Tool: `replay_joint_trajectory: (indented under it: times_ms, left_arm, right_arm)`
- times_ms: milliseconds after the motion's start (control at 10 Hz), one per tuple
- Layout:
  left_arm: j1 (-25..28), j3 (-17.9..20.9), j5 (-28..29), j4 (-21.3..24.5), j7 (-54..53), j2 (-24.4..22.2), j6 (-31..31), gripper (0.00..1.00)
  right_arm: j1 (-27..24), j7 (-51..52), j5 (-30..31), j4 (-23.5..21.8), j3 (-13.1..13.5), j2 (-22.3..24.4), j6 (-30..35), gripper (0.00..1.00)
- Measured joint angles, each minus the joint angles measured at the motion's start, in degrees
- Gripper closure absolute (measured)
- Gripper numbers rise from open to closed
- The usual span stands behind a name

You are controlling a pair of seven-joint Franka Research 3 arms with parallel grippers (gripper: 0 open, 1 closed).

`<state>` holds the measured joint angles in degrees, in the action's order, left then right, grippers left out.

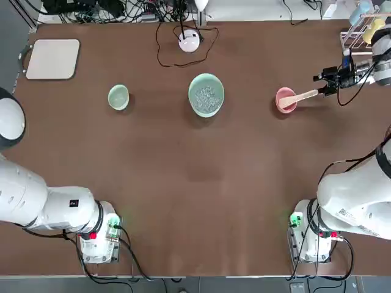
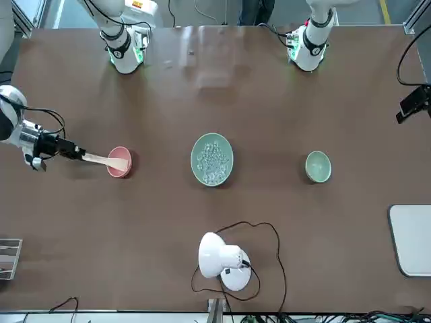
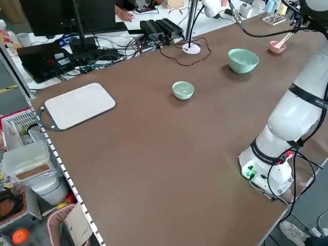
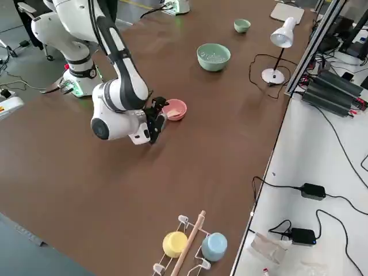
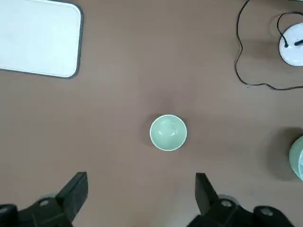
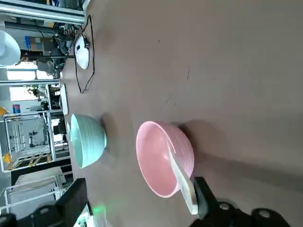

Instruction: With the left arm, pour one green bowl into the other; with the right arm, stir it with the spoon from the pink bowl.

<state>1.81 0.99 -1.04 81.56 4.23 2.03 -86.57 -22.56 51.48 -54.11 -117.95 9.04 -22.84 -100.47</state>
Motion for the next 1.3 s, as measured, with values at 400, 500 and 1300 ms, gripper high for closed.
replay_joint_trajectory:
  times_ms: [400, 500, 1300]
  left_arm:
    - [-0.15, -0.04, 0.0, 0.0, 0.0, 0.01, 0.0, 0.0]
    - [-0.29, -0.15, 0.0, 0.0, 0.0, 0.01, 0.0, 0.0]
    - [-0.1, -0.11, 0.0, 0.07, 0.23, 0.06, 0.0, 0.0]
  right_arm:
    - [-0.12, -8.33, 7.81, 7.3, 0.26, 0.08, 2.05, 0.0]
    - [-0.05, -8.95, 10.26, 8.1, 0.26, 0.4, 2.05, 0.0]
    - [18.19, -45.76, 43.59, 32.5, -0.87, 17.42, 16.18, 0.0]
